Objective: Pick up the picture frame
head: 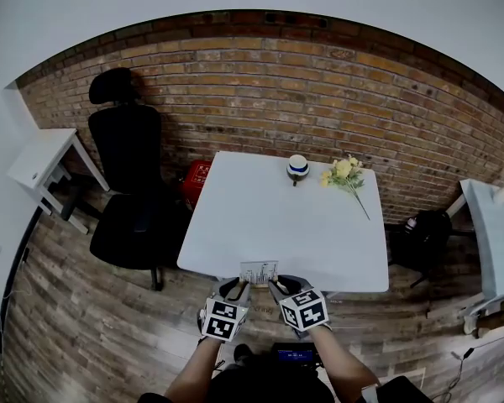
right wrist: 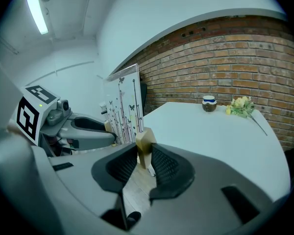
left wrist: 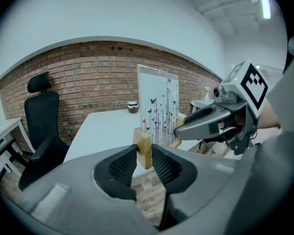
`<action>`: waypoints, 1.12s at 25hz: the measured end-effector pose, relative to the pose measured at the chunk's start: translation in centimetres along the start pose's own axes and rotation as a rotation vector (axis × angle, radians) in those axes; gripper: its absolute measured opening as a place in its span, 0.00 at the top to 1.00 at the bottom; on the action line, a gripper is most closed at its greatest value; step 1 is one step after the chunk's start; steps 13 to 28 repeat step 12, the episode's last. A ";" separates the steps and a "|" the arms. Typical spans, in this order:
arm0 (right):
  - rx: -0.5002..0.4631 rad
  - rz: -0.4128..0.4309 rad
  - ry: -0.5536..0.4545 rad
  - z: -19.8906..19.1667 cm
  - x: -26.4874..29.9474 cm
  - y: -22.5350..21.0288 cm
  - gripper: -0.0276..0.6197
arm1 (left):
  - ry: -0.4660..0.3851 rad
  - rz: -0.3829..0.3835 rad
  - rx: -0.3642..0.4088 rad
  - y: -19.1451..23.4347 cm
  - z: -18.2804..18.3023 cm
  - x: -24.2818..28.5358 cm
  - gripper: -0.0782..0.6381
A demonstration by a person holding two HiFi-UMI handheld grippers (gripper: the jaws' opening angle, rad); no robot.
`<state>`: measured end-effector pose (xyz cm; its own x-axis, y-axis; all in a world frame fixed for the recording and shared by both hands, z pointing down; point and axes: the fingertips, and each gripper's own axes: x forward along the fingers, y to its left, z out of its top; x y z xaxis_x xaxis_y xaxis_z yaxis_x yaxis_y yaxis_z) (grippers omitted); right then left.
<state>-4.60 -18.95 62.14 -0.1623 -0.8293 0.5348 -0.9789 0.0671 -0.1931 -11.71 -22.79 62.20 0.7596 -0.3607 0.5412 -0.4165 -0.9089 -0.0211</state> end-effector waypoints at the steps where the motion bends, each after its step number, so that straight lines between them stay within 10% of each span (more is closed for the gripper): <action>1: -0.002 0.000 -0.001 0.0 0.0 -0.1 0.81 | 0.001 0.000 0.001 0.0 0.0 0.1 0.75; 28: -0.008 0.000 0.003 0.3 0.2 -0.8 0.81 | -0.002 -0.002 0.001 -0.2 1.1 0.5 0.75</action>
